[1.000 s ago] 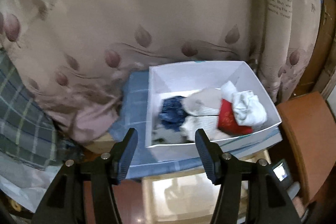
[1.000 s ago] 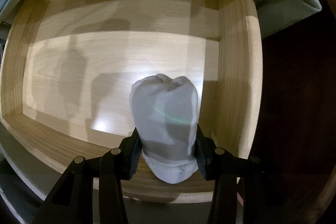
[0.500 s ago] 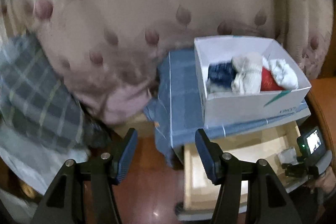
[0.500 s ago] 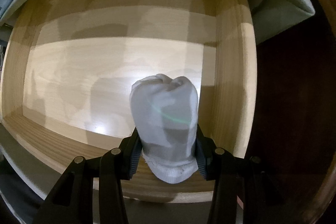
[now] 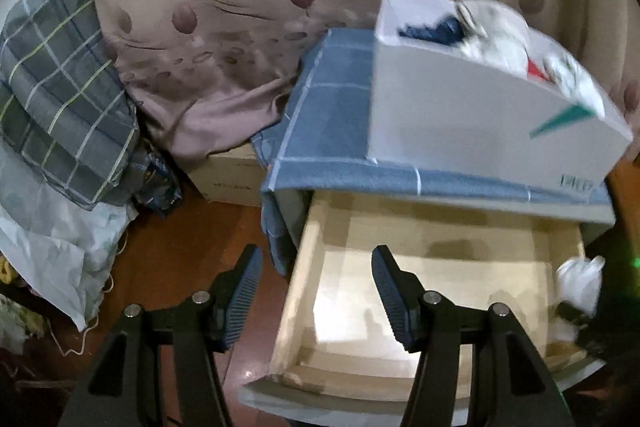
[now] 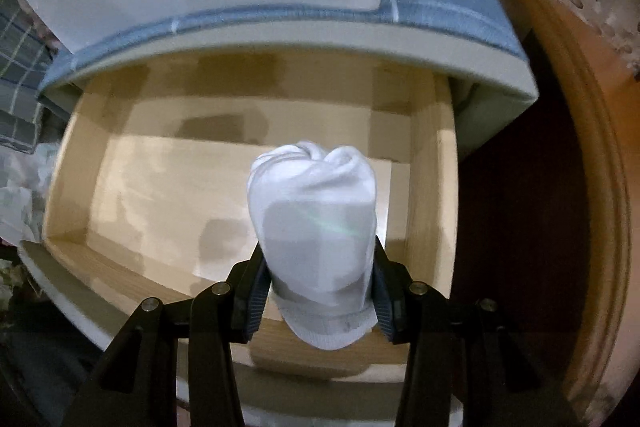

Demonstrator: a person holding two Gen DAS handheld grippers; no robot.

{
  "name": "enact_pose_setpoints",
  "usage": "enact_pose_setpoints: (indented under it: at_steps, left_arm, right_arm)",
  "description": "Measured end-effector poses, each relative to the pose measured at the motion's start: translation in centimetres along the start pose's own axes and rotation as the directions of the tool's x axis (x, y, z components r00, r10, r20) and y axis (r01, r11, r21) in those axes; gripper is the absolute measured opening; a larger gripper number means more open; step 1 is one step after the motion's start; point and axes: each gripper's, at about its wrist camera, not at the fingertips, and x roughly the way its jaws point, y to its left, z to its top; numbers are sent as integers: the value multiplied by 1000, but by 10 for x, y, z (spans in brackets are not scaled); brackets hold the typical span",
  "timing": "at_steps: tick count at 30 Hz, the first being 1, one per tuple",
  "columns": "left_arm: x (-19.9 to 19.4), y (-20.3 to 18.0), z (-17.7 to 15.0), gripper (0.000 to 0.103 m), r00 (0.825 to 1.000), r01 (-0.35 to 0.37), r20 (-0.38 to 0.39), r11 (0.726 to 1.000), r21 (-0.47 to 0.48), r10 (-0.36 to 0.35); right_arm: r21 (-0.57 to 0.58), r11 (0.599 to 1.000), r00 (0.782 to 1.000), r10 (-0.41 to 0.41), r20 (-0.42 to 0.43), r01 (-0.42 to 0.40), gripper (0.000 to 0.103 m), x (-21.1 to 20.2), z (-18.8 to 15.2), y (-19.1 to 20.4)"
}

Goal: Take underwear out of drawer
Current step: 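Return the open left tool over the empty drawer, then lift the white item with the right tool over the white box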

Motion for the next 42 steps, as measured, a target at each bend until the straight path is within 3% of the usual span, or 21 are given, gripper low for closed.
enact_pose_setpoints:
  at_steps: [10, 19, 24, 34, 42]
  left_arm:
    - [31, -25, -30, 58, 998, 32, -62, 999, 33, -30]
    - [47, -24, -38, 58, 994, 41, -102, 999, 23, -38]
    - [44, -28, -40, 58, 997, 37, -71, 999, 35, -34]
    - [41, -26, -42, 58, 998, 52, -43, 998, 28, -50]
    - [42, -27, -42, 58, 998, 57, -42, 998, 33, -56]
  right_arm:
    - [-34, 999, 993, 0, 120, 4, 42, -84, 16, -9]
    - [-38, 999, 964, -17, 264, 28, 42, -161, 59, -5]
    - [-55, 998, 948, -1, 320, 20, 42, -187, 83, 9]
    - [-99, 995, 935, 17, 356, 20, 42, -197, 122, 43]
    - [-108, 994, 942, 38, 334, -2, 42, -180, 150, 64]
